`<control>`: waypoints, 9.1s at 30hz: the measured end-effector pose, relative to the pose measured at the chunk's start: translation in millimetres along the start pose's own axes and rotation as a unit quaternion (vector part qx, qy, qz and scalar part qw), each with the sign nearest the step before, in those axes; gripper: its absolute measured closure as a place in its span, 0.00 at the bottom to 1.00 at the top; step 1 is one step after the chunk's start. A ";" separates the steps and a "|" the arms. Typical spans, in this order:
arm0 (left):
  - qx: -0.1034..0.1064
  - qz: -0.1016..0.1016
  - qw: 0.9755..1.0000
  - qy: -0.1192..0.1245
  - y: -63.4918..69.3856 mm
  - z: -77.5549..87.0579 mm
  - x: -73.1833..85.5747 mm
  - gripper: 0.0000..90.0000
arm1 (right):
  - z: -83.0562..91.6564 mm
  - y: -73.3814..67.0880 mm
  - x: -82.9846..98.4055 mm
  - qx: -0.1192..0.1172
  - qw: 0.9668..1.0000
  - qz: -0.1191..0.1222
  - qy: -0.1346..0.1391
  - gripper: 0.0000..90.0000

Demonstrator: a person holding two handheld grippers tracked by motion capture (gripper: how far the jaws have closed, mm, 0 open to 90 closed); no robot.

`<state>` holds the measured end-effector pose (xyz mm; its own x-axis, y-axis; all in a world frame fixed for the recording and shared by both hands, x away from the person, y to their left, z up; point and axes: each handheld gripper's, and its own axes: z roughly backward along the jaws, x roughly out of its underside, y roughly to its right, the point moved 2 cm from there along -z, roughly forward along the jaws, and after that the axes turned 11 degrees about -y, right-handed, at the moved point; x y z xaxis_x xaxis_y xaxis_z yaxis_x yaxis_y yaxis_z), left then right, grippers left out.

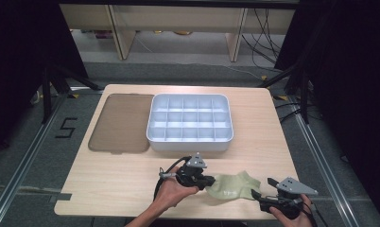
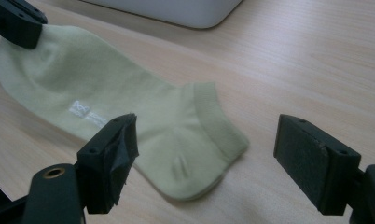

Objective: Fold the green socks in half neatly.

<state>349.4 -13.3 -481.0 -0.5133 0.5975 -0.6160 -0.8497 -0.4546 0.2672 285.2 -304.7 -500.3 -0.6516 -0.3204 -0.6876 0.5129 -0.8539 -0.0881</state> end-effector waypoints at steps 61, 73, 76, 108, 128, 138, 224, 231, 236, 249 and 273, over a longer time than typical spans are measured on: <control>-0.061 0.060 0.996 -0.014 -57.1 80.5 95.8 0.94 | -94.8 -114.6 -87.1 -0.143 0.976 0.166 -0.011 1.00; -0.062 0.051 0.997 -0.012 -55.6 82.5 93.0 0.94 | -140.9 -132.6 -103.0 -0.124 0.977 0.170 -0.047 1.00; -0.065 0.058 0.996 -0.008 -55.6 83.9 92.6 0.94 | -150.9 -135.7 -102.4 -0.115 0.975 0.174 -0.075 1.00; -0.071 0.057 0.996 0.001 -59.1 99.9 84.9 0.94 | -132.0 -166.5 -81.4 -0.184 0.954 0.220 -0.087 1.00; -0.058 0.051 0.997 0.015 -46.4 90.1 62.7 0.94 | -120.8 -106.4 -75.9 -0.132 0.969 0.185 -0.095 1.00; -0.039 0.040 0.998 0.021 -39.5 67.3 37.9 0.94 | -117.8 -101.9 -77.5 -0.149 0.969 0.174 -0.096 0.98; -0.052 0.023 0.997 -0.055 -27.4 15.4 68.1 0.98 | -80.0 -101.6 -72.2 -0.151 0.960 0.211 -0.102 1.00; -0.051 0.027 0.997 -0.054 -27.0 14.5 67.9 0.99 | -78.5 -90.7 -49.8 -0.146 0.960 0.198 -0.133 1.00; -0.051 0.025 0.997 -0.056 -27.2 14.5 68.0 0.99 | -72.1 -92.4 -57.7 -0.144 0.963 0.202 -0.104 1.00; -0.048 0.017 0.997 -0.065 -29.8 15.9 68.8 0.99 | -92.6 -121.7 -74.3 -0.144 0.955 0.239 -0.102 0.99; -0.050 0.028 0.997 -0.051 -26.7 14.3 67.9 0.99 | -103.4 -102.6 -85.9 -0.131 0.965 0.209 -0.094 0.99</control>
<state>335.5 48.9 -519.4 -0.5728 0.6314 -0.5228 -0.8062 -0.5493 0.2198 346.5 -147.2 -506.7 -0.4349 -0.7036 -0.5620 0.8603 -0.5089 -0.0286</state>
